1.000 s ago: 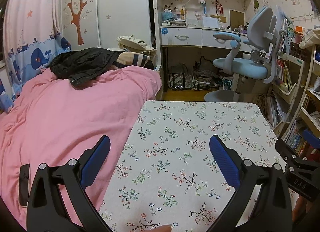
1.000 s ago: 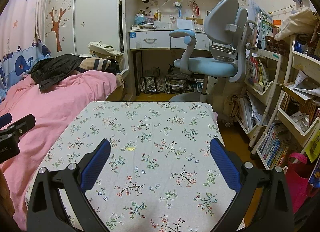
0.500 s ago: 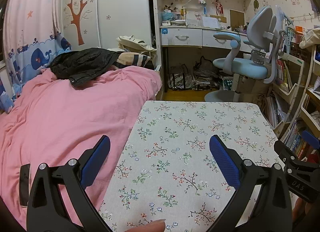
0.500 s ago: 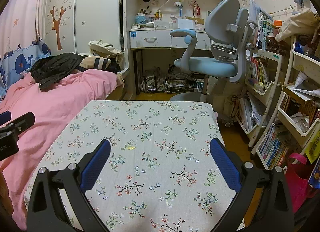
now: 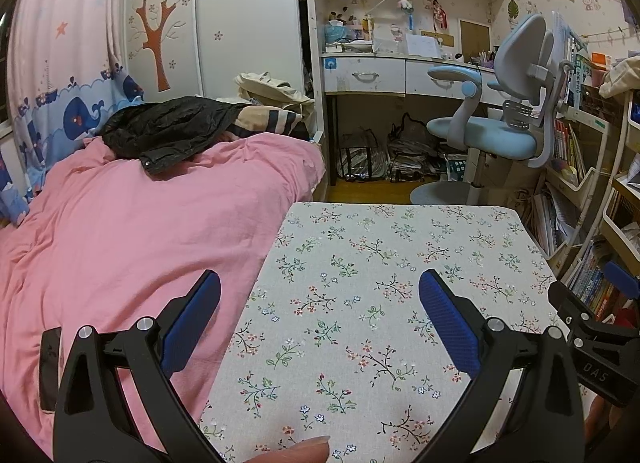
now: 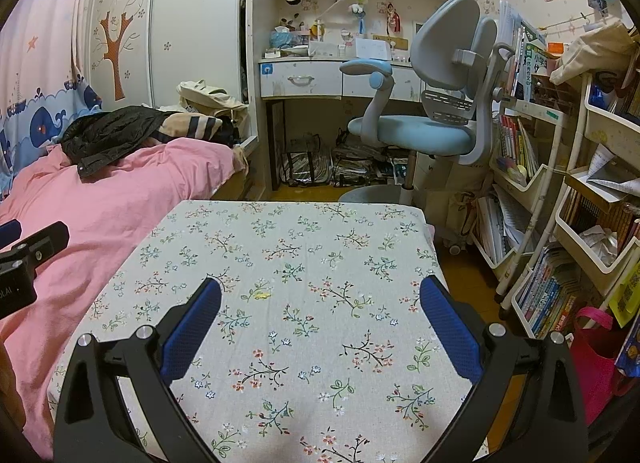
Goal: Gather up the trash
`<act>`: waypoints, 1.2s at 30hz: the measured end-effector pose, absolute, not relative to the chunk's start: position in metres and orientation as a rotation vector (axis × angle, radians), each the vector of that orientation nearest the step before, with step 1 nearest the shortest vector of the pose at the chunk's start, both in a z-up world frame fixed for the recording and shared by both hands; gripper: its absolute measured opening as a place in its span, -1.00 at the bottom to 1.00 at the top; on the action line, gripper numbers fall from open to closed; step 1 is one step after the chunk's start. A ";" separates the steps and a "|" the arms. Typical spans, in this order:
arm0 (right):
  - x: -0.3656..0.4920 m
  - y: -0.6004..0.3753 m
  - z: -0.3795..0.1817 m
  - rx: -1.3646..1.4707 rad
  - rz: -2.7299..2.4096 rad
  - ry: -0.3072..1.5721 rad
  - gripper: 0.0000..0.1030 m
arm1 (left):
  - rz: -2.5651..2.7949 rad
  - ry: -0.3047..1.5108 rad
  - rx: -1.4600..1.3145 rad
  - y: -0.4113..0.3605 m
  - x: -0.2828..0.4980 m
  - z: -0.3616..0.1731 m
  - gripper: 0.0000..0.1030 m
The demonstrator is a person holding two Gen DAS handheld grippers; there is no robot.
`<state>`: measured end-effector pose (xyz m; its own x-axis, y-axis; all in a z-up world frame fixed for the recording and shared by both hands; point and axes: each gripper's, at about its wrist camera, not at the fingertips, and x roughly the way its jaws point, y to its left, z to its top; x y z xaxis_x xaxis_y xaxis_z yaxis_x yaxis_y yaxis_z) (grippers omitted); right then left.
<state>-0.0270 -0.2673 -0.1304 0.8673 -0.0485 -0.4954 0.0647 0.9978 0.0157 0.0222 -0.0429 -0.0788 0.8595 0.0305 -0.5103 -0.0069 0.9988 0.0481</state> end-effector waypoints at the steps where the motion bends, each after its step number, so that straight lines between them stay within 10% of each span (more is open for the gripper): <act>1: -0.027 -0.267 -0.130 0.032 -0.059 0.518 0.86 | 0.020 0.536 0.046 -0.043 0.022 -0.079 0.86; 36: -0.029 -0.271 -0.120 -0.024 -0.149 0.513 0.86 | 0.003 0.568 0.063 -0.049 0.027 -0.086 0.86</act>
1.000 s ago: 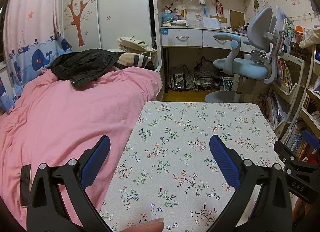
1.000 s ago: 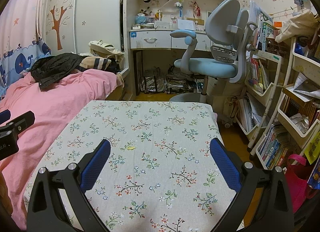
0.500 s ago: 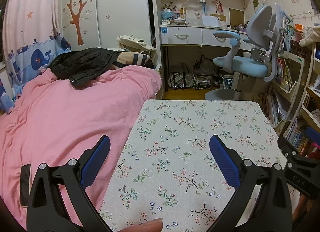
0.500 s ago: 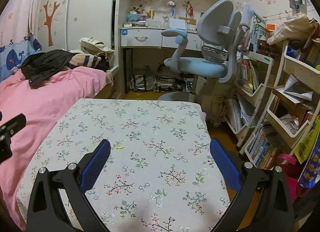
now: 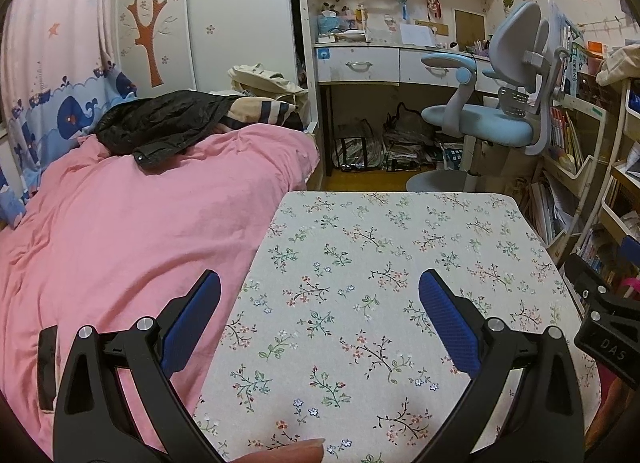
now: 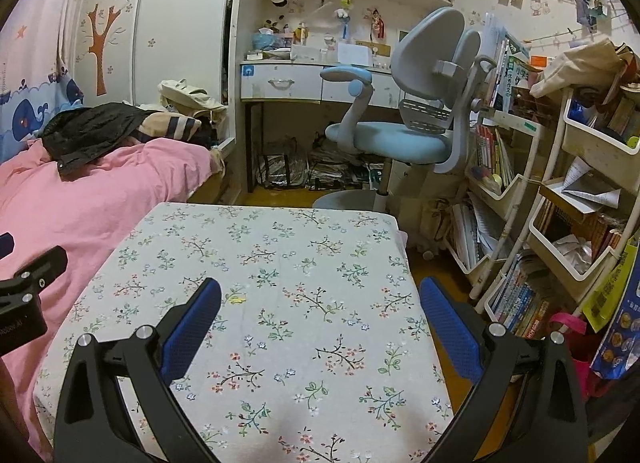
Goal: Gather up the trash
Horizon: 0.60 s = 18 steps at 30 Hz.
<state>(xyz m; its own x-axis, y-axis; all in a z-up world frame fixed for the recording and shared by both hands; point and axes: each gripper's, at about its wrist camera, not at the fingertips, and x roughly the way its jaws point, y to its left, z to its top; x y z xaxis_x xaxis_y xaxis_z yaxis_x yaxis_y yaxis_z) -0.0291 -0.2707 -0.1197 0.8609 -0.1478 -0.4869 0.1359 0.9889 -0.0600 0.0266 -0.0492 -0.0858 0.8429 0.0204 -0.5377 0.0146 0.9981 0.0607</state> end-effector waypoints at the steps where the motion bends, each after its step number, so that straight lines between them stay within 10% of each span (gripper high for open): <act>1: -0.029 -0.269 -0.120 -0.024 -0.148 0.512 0.86 | 0.002 0.569 0.062 -0.049 0.027 -0.086 0.86; 18: -0.021 -0.267 -0.126 -0.029 -0.133 0.548 0.86 | -0.025 0.549 0.052 -0.053 0.024 -0.087 0.86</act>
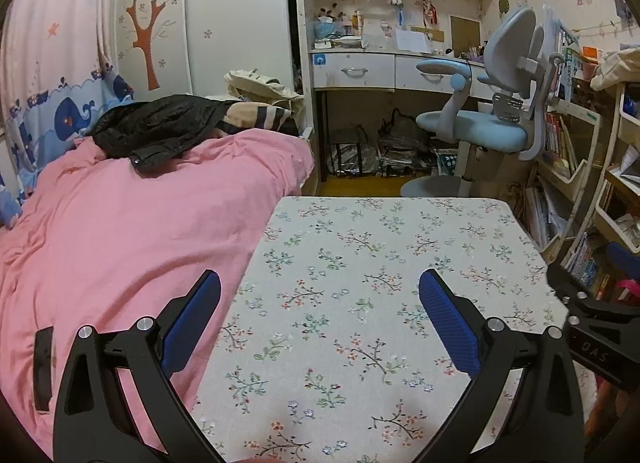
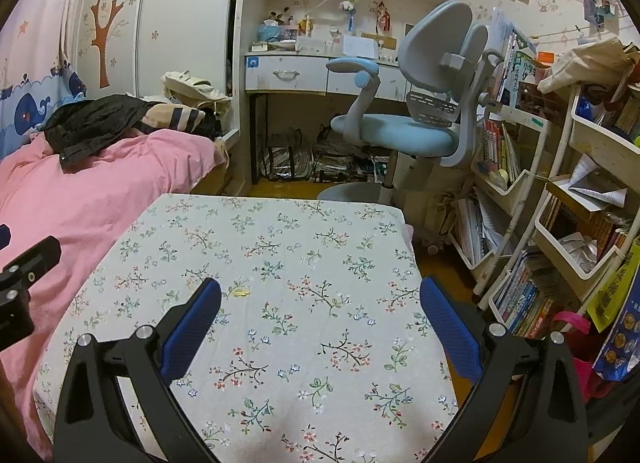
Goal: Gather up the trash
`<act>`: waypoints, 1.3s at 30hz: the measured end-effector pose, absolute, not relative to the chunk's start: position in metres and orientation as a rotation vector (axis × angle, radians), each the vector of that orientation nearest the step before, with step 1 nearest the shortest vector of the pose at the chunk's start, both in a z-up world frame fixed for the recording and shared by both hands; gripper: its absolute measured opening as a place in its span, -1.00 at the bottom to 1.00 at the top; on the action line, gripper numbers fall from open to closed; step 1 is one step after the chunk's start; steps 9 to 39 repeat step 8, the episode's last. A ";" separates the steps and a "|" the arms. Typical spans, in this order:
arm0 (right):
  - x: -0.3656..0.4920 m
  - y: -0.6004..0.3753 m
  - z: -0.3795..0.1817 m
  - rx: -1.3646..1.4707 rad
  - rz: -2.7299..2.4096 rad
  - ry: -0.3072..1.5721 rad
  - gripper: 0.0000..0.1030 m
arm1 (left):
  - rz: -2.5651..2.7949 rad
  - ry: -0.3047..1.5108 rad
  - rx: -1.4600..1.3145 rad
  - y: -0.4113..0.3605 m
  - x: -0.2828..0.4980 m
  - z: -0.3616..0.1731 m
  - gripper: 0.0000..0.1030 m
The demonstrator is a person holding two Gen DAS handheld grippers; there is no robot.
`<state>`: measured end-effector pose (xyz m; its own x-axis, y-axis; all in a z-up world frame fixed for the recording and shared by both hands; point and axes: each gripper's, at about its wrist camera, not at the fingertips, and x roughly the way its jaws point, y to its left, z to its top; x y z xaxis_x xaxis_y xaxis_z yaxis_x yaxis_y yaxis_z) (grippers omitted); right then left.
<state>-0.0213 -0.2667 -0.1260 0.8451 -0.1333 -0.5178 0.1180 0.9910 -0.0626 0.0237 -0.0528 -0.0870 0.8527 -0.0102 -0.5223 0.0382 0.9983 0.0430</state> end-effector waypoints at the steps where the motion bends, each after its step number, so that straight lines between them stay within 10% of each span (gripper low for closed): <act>1: -0.019 -0.268 -0.128 -0.027 -0.133 0.558 0.86 | -0.026 0.556 0.055 -0.054 0.025 -0.088 0.86; 39: 0.002 -0.274 -0.145 -0.012 -0.133 0.634 0.86 | -0.024 0.597 0.052 -0.053 0.030 -0.092 0.86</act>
